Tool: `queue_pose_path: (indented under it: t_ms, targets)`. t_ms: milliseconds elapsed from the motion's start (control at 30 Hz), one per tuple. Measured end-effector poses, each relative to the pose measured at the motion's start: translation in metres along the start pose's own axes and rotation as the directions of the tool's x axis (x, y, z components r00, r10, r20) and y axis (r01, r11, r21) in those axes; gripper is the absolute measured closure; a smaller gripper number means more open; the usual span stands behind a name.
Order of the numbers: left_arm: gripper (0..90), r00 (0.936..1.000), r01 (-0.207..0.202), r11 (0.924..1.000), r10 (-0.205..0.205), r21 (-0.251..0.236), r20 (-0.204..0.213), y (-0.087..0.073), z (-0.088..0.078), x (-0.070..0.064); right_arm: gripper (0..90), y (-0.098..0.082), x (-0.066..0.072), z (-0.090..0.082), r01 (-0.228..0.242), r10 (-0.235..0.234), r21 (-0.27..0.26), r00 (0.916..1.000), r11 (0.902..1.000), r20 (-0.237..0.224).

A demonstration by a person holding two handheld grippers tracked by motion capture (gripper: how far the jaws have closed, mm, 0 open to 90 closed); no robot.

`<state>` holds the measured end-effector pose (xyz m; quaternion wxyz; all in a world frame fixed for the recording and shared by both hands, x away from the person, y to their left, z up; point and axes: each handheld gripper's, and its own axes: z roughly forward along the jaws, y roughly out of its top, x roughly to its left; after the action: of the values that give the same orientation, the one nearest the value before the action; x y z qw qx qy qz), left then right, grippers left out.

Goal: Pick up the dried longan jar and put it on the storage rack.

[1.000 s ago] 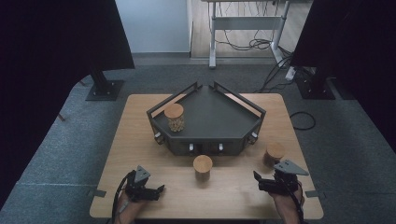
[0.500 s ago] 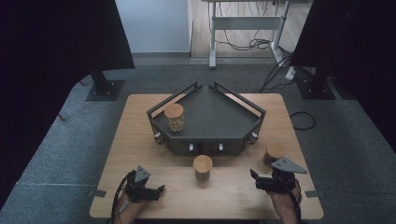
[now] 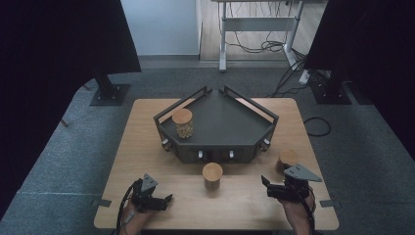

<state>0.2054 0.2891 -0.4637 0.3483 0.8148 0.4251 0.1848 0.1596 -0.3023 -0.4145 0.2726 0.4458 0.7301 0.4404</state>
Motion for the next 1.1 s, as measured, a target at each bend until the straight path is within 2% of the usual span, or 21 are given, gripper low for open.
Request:
queue_pose_path:
  t_ms: [1100]
  targets:
    - [2.2, 1.0000, -0.005, 1.0000, 0.005, 0.000, 0.005, -0.001, -0.001, 0.000, 6.4, 0.009, 0.013, 0.010, 0.022, -0.023, -0.021, 0.9991, 0.9995, -0.035]
